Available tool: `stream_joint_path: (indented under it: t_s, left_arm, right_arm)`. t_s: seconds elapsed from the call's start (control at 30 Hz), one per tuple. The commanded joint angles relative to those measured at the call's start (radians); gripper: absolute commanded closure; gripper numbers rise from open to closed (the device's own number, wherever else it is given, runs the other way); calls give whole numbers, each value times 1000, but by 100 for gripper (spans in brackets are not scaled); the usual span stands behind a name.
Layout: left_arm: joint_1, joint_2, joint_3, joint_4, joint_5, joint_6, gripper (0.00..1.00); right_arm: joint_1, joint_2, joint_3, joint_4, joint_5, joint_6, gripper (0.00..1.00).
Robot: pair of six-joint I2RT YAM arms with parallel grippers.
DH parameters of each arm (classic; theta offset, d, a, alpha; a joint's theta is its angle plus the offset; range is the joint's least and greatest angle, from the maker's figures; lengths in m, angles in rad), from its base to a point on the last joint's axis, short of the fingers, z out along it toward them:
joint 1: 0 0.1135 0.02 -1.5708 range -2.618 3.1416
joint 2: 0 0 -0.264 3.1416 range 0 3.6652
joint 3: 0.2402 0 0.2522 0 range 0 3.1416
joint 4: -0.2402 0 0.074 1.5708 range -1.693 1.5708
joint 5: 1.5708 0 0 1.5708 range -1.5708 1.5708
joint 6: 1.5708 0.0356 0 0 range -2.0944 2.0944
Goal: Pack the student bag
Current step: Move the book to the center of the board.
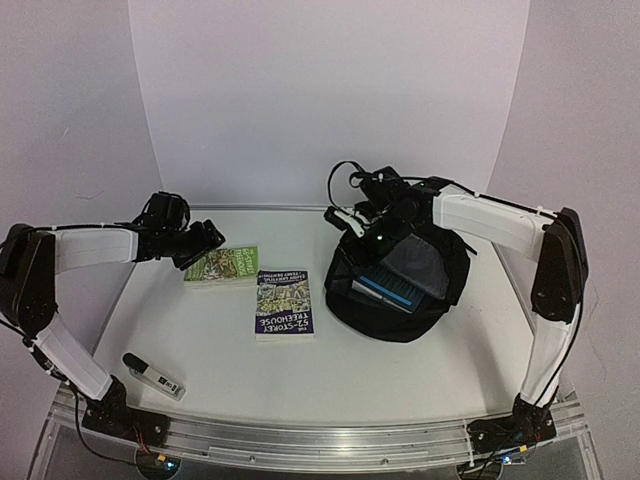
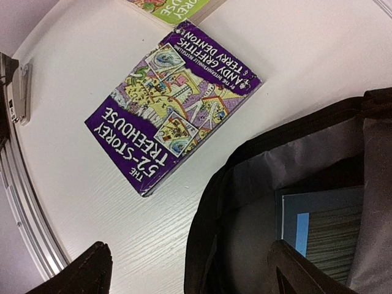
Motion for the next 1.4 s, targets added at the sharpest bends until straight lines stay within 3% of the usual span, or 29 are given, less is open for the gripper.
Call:
stream_joint_path:
  t_s: [0.0, 0.17, 0.67, 0.9, 1.2, 1.37]
  left_arm:
    - [-38, 113, 71, 22, 139, 89, 19]
    - [-85, 296, 274, -47, 235, 187, 20]
    - [-213, 751, 809, -300, 207, 321, 22]
    - [-300, 752, 791, -350, 173, 340, 30]
    - [-450, 576, 488, -283, 125, 236, 36]
    - [-538, 512, 402, -267, 98, 187, 37]
  right_arm:
    - [8, 79, 128, 7, 1, 53, 14]
    - [7, 86, 145, 7, 15, 66, 14]
    - [-12, -63, 40, 12, 165, 21, 14]
    - [-24, -120, 30, 10, 189, 9, 14]
    - [-29, -169, -13, 12, 204, -1, 13]
    - [-30, -170, -15, 12, 197, -3, 13]
